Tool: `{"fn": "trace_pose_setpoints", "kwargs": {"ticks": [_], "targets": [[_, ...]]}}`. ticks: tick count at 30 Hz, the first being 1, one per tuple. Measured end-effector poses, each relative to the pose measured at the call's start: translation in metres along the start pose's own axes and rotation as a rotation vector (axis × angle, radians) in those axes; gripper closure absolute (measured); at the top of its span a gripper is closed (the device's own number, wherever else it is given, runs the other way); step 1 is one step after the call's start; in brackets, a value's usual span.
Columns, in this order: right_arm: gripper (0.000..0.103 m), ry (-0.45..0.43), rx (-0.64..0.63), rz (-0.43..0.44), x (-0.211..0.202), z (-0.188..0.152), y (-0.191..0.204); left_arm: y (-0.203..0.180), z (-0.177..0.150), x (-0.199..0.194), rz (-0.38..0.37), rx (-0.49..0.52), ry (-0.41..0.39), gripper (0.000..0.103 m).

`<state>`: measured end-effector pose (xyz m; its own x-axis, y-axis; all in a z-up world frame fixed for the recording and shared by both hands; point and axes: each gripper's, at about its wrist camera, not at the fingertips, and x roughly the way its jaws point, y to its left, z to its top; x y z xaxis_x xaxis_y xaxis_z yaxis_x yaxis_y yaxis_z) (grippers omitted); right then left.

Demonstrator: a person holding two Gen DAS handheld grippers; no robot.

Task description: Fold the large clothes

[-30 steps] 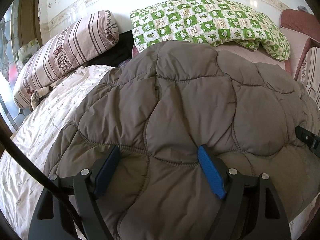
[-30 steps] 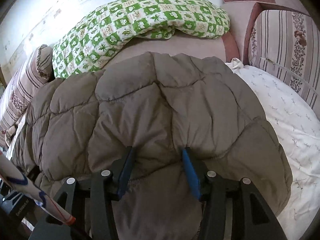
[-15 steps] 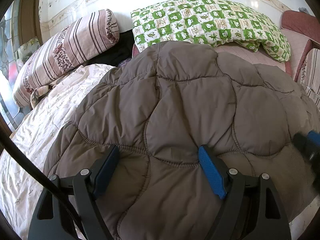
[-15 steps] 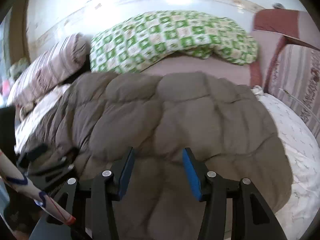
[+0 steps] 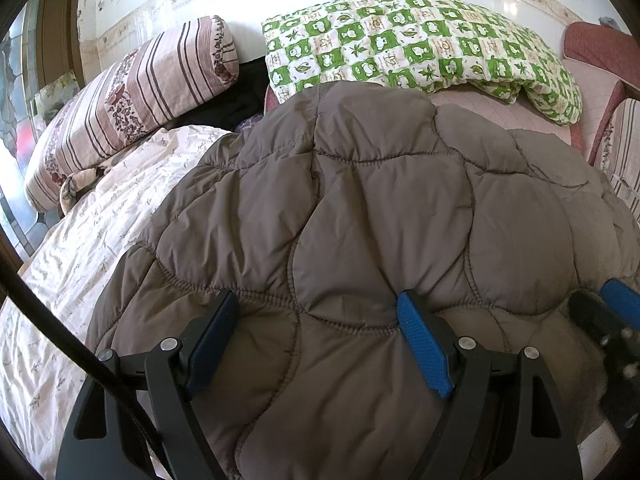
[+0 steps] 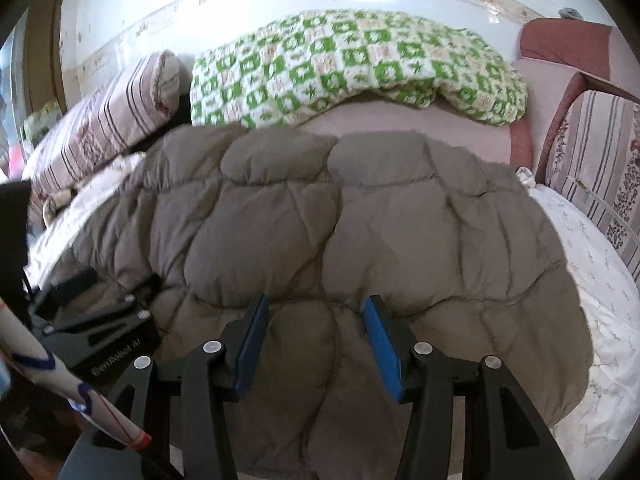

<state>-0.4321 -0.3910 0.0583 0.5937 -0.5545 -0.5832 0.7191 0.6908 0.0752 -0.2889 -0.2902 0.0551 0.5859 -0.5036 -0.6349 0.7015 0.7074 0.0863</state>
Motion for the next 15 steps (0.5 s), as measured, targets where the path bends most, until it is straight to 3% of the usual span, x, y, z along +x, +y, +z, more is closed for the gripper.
{"fn": "trace_pose_setpoints", "kwargs": {"ticks": [4,7,10,15], "targets": [[0.048,-0.035,0.037,-0.020,-0.013,0.008,-0.013,0.005,0.007,-0.007,-0.026,-0.028,0.024,0.022],[0.049,-0.048,0.141,-0.042,-0.026,0.018,-0.043,0.022,0.016,-0.019,-0.062,-0.091,0.029,0.022],[0.048,-0.042,0.247,-0.075,-0.038,0.019,-0.078,0.047,0.022,-0.027,-0.043,-0.153,0.038,0.022],[0.047,0.003,0.385,-0.131,-0.056,0.009,-0.135,0.115,0.018,-0.022,-0.060,-0.312,0.163,0.022]]}}
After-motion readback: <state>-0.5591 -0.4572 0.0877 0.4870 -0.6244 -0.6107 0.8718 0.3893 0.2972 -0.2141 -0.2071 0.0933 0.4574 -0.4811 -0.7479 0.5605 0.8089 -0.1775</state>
